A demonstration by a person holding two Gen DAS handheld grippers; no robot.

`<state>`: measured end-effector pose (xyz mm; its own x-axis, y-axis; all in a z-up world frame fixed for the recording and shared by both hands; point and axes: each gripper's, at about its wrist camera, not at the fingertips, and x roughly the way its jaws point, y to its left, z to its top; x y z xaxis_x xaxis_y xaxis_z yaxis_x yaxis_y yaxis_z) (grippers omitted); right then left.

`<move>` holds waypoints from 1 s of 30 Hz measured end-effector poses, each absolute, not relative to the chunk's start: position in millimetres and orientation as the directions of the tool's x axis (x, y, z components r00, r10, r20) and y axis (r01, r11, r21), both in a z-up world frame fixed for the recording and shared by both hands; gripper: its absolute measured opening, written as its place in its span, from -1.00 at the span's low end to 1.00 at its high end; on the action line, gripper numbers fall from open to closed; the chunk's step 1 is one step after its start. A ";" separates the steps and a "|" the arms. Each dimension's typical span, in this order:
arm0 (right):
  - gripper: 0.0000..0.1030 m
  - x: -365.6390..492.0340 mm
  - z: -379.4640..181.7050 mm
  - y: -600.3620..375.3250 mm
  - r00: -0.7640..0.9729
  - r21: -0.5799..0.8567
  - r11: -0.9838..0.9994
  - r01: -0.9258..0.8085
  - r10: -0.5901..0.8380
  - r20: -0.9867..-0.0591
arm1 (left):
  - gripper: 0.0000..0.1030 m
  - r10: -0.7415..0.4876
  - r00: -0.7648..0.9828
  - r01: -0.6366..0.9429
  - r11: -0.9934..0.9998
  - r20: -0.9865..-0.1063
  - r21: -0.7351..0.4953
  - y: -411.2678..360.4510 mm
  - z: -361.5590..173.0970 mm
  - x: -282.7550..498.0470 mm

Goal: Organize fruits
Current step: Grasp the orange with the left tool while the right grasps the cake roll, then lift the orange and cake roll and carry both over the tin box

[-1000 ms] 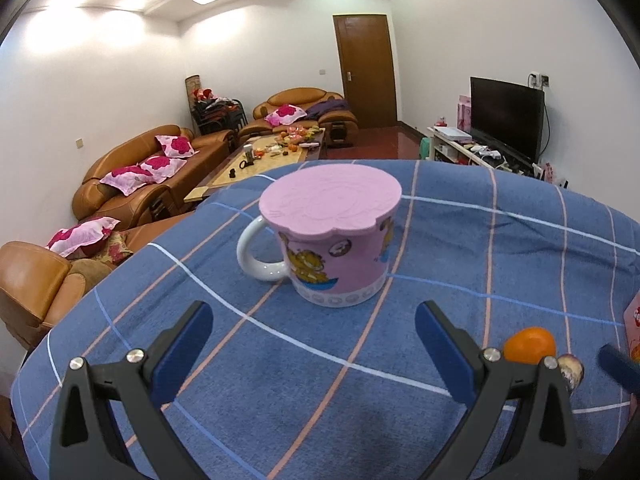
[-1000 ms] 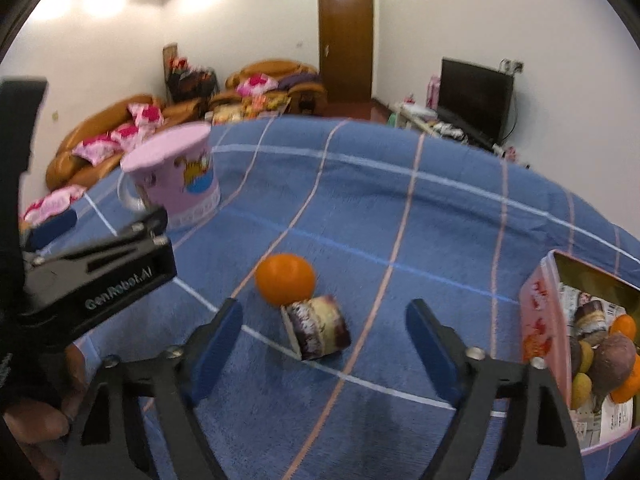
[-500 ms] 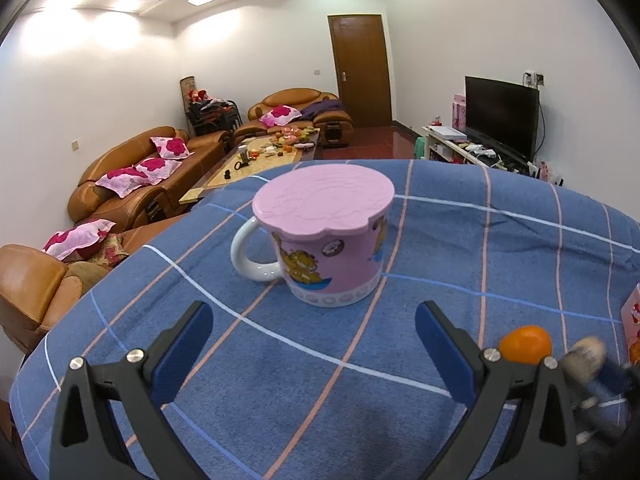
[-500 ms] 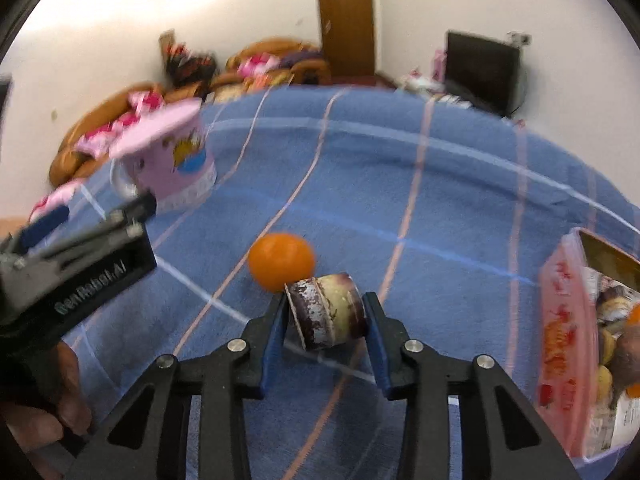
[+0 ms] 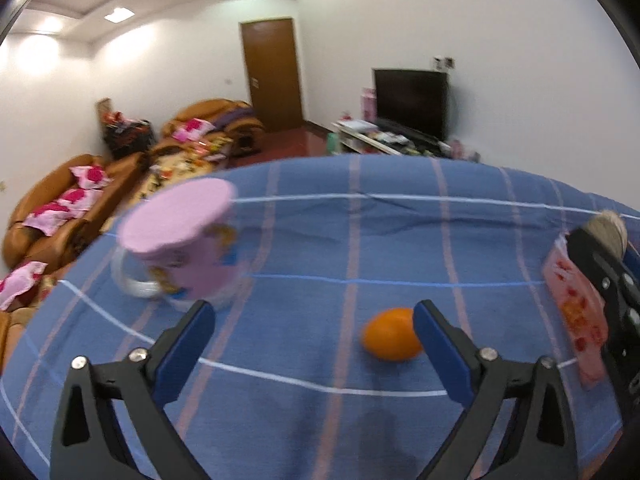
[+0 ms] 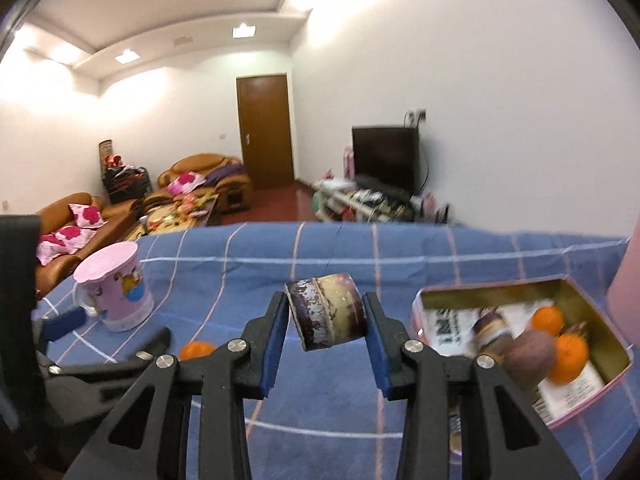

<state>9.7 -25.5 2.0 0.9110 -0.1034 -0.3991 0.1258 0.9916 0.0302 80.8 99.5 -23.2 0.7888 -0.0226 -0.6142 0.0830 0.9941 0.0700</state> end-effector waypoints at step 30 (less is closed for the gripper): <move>-0.23 6.5 4.2 -25.7 0.921 0.010 0.996 0.088 -0.078 -0.382 | -0.18 0.019 0.792 0.014 0.999 -0.611 0.049 88.9 -21.1 68.4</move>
